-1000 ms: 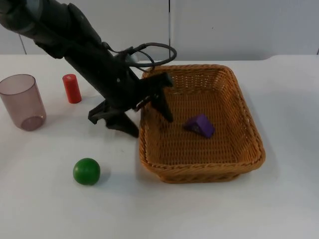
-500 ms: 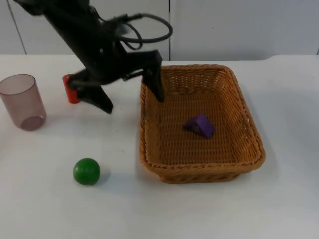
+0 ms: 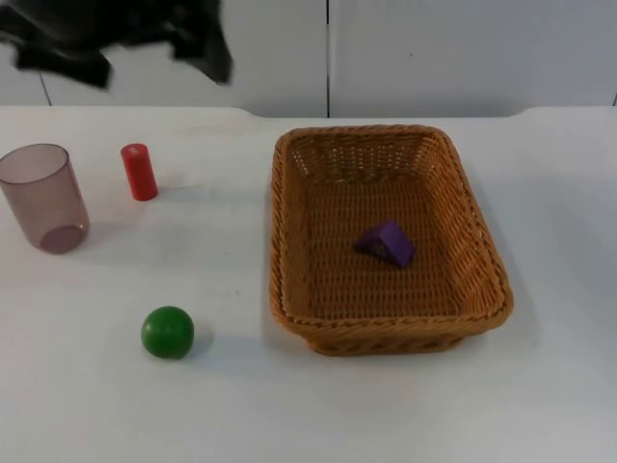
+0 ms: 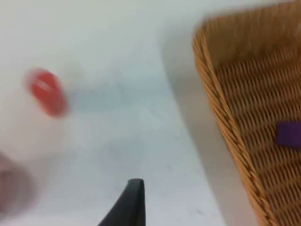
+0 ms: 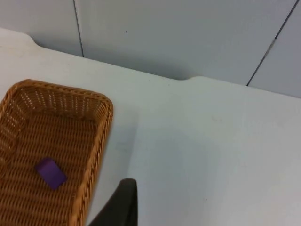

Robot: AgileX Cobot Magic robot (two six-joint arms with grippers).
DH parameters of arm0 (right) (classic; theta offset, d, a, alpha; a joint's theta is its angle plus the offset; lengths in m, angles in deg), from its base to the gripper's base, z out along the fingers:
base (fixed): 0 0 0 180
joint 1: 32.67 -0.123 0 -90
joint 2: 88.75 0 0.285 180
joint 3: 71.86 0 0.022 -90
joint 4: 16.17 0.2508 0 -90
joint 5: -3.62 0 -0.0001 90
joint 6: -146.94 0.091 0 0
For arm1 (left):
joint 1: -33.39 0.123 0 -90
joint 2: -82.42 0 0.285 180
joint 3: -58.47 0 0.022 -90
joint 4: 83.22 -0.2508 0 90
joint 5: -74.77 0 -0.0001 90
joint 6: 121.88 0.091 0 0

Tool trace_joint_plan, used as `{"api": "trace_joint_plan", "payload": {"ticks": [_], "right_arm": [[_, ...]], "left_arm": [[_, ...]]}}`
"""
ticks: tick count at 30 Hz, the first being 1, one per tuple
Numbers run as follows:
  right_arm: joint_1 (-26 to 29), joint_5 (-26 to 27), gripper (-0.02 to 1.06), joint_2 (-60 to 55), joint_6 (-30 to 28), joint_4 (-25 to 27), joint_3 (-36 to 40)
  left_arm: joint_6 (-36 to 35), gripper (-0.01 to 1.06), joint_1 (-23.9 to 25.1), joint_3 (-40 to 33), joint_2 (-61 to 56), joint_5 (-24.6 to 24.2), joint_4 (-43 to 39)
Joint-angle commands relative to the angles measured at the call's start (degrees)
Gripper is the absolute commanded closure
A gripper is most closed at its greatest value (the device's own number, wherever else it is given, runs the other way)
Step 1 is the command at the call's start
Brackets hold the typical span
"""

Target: Pick up the basket with the left hand and place the triangular block into the basket with the right hand.

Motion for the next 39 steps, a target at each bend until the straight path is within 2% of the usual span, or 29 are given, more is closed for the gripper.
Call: {"api": "trace_joint_plan", "payload": {"ticks": [1, 4, 8, 9, 10, 13, 14, 16, 20, 21, 22, 25, 28, 31, 34, 35, 39], "right_arm": [[0.31, 1.54, 0.00, 0.38, 0.73, -0.19, -0.41], [0.31, 2.09, 0.00, 0.38, 1.56, -1.77, -0.41], [0.31, 4.43, 0.00, 0.38, 1.67, -5.96, -0.53], [0.31, 4.43, 0.00, 0.38, 1.67, -5.96, -0.53], [0.31, 5.27, 0.00, 0.38, 1.67, -6.45, -0.53], [0.31, 11.61, 0.00, 0.38, 1.67, -7.93, -0.53], [0.31, 11.61, 0.00, 0.38, 1.67, -7.93, -0.53], [0.31, 14.64, 0.00, 0.38, 4.75, -7.93, -0.53], [0.31, 14.77, 0.00, 0.38, 9.01, -7.93, -0.37], [0.31, 15.13, 0.00, 0.38, 9.02, -7.93, 0.16], [0.31, 15.13, 0.00, 0.38, 9.02, -7.93, 0.16], [0.31, 17.31, 0.00, 1.37, 9.15, -8.55, 3.04], [0.31, 19.65, 0.00, 3.36, 10.75, -10.41, 5.63], [0.31, 23.05, 0.00, 8.65, 16.74, -17.92, 10.13], [0.31, 23.16, 0.00, 15.62, 22.22, -24.64, 13.74], [0.31, 23.16, 0.00, 15.62, 22.22, -24.64, 13.74], [0.31, 23.16, 0.00, 26.64, 20.39, -30.25, 17.90]], "left_arm": [[-0.44, 0.00, 3.25, -1.31, -8.20, 0.37, -3.00], [-0.44, 0.00, 5.92, -1.31, -12.48, 1.89, -3.08], [-0.33, 0.00, 10.32, -1.31, -19.87, 11.30, -3.56], [-0.33, 0.00, 10.32, -1.31, -19.87, 11.30, -3.56], [-0.33, 0.00, 11.05, -1.31, -21.58, 13.54, -3.55], [-0.33, 0.00, 11.98, -1.16, -25.58, 17.01, -5.14], [-0.33, 0.00, 11.98, -1.16, -25.58, 17.01, -5.14], [-0.33, 0.00, 11.98, -1.18, -27.65, 18.84, -7.22], [-0.33, 0.00, 11.98, -1.10, -29.33, 16.03, -13.46], [-0.33, 0.00, 11.98, -1.10, -29.55, 13.27, -15.74], [-0.33, 0.00, 11.98, -1.10, -29.55, 13.27, -15.74], [-0.33, 0.00, 11.98, -1.10, -30.06, 9.26, -15.98], [-0.75, 0.00, 11.98, -1.10, -30.48, 8.63, -15.98], [-0.85, 0.00, 11.98, -1.10, -31.53, 8.63, -15.98], [-2.68, 0.00, 11.98, -1.21, -33.01, 8.50, -15.62], [-2.68, 0.00, 11.98, -1.21, -33.01, 8.50, -15.62], [-2.92, 0.00, 11.75, -1.76, -37.14, 7.45, -15.50]]}}
